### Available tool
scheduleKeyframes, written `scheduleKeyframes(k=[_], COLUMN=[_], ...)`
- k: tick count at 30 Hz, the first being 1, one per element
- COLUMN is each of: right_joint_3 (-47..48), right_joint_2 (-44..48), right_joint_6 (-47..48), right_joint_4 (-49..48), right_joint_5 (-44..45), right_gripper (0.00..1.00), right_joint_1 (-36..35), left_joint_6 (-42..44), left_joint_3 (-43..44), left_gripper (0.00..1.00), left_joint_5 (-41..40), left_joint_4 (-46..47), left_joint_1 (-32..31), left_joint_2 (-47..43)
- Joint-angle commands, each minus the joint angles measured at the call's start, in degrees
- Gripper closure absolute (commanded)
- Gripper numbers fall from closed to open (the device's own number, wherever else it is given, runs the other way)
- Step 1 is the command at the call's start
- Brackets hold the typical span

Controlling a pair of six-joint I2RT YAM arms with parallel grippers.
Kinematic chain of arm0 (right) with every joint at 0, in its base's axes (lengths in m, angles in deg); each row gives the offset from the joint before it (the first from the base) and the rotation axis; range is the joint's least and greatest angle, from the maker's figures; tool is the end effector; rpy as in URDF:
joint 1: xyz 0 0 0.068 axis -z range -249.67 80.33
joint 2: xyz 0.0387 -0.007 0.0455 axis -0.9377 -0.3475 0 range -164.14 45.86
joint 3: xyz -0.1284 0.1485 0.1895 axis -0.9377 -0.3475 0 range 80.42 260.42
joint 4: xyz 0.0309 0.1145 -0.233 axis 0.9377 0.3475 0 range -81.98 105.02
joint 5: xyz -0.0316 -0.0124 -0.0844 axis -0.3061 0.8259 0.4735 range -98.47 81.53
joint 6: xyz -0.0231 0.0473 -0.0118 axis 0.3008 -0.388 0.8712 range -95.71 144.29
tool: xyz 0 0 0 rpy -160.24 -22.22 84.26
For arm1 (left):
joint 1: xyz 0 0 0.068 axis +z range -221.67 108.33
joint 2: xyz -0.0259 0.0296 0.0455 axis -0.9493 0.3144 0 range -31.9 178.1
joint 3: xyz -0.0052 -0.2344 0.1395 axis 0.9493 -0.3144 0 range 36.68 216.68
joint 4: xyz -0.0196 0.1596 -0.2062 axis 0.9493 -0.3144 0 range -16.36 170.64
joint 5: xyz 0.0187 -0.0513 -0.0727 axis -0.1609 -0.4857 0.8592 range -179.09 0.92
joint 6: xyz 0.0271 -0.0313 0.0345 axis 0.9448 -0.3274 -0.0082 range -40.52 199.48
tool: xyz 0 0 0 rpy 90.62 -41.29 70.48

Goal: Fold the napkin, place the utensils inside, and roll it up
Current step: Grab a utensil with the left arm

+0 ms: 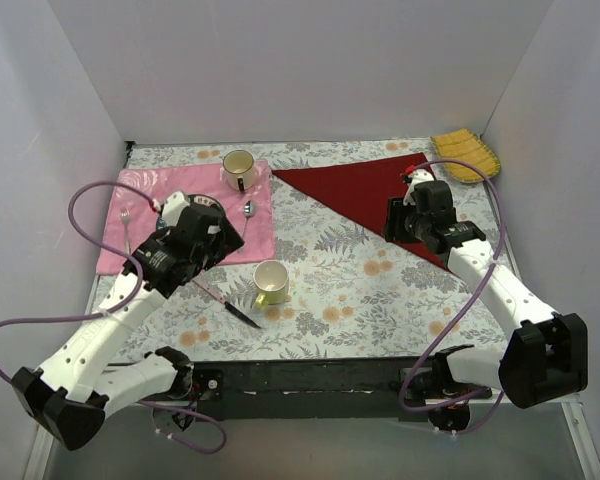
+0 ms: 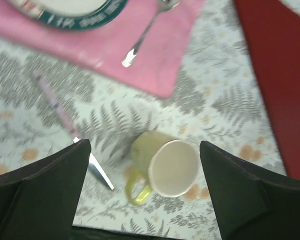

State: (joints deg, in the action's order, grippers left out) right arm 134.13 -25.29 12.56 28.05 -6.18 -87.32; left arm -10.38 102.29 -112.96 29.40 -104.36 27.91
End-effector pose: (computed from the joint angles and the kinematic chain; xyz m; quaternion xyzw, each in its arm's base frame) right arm 0.2610 0.0815 0.2805 -0.0375 0.8958 0.0949 0.4325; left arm 0.1759 -0.0957 0.3503 -0.5020 0.7575 -0.2332 0.3461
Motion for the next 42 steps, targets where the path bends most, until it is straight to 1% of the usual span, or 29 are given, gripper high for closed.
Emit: scheduleKeyframes(k=[1,2,4,5,6,8,9,10,11,12,13,14,16,19,26,32,36,39,42], right_joint_3=[-2.0,-2.3,-2.4,-2.6,-3.0,-3.8,-4.7,-5.1,-5.4,-5.5,-5.5,-5.5,-6.0,-6.7,-7.3,-7.5,-7.6,-7.7,-7.5], right_joint_2=[2.6,3.1,3.8,4.7,5.2,7.2,7.8,8.8,9.3,9.5,10.1,10.3,11.1,11.7,11.0,10.5,10.3,10.3,10.0], right_joint_6=[0.5,0.5,0.8,0.9,1.0,1.4,1.5,1.6,1.6,1.7,1.7,1.9,1.8,2.0,2.3,2.5,2.4,2.5,2.6], right_joint_4=[-3.8,-3.8,-2.7,-2.4,-1.9,-1.8,-2.0,-1.9,-1.6,-1.4,-0.8,-0.6,-0.5,-0.6,-0.4,-0.6,-0.6,-0.6,-0.6], right_joint_5=[-4.4,-4.6,-5.2,-5.2,-5.2,-4.2,-3.9,-3.4,-3.3,-3.1,-3.2,-3.4,-3.7,-3.7,-3.5,-3.5,-3.5,-3.3,-3.5], right_gripper=[0.43,0.43,0.43,0.43,0.43,0.43,0.43,0.43,0.43,0.43,0.43,0.43,0.43,0.43,0.43,0.43,0.43,0.43,0.43], right_joint_1=[-0.5,-0.5,-0.5,-0.5,-0.5,-0.5,-0.5,-0.5,-0.5,-0.5,-0.5,-0.5,-0.5,-0.5,-0.5,-0.5,-0.5,-0.5,-0.5], left_joint_6=[-18.0,-19.8,-25.8,-28.0,-32.2,-34.2,-34.5,-33.6,-33.2,-33.0,-31.2,-30.1,-28.4,-27.6,-30.4,-35.5,-37.7,-38.6,-39.7], left_joint_3=[-9.6,-11.1,-12.5,-12.7,-12.7,-12.2,-11.8,-11.6,-11.7,-11.8,-12.2,-13.3,-14.4,-14.7,-15.3,-14.5,-15.0,-16.4,-17.8], left_gripper=[0.02,0.02,0.02,0.02,0.02,0.02,0.02,0.02,0.03,0.11,0.16,0.21,0.33,0.33,0.33,0.33,0.43,0.45,0.52], left_joint_5=[-5.6,-5.8,-7.7,-8.8,-9.3,-10.5,-10.5,-10.6,-10.6,-10.2,-9.7,-8.2,-6.9,-5.6,-3.0,-3.5,-2.8,-2.7,-2.4], left_joint_4=[-13.5,-14.1,-19.1,-23.3,-25.2,-27.4,-27.1,-25.9,-23.2,-21.7,-19.9,-15.8,-12.3,-9.2,-5.0,-6.9,-7.2,-5.6,-4.2], left_joint_1=[0.3,0.4,1.0,1.4,1.8,2.5,2.6,2.7,3.3,3.9,4.5,6.1,7.6,9.0,11.0,11.3,11.4,11.5,11.8], left_joint_2=[-4.3,-3.3,0.6,3.0,8.9,14.2,17.3,18.2,18.7,18.9,18.6,18.4,18.2,18.8,22.5,27.0,29.0,29.3,29.1])
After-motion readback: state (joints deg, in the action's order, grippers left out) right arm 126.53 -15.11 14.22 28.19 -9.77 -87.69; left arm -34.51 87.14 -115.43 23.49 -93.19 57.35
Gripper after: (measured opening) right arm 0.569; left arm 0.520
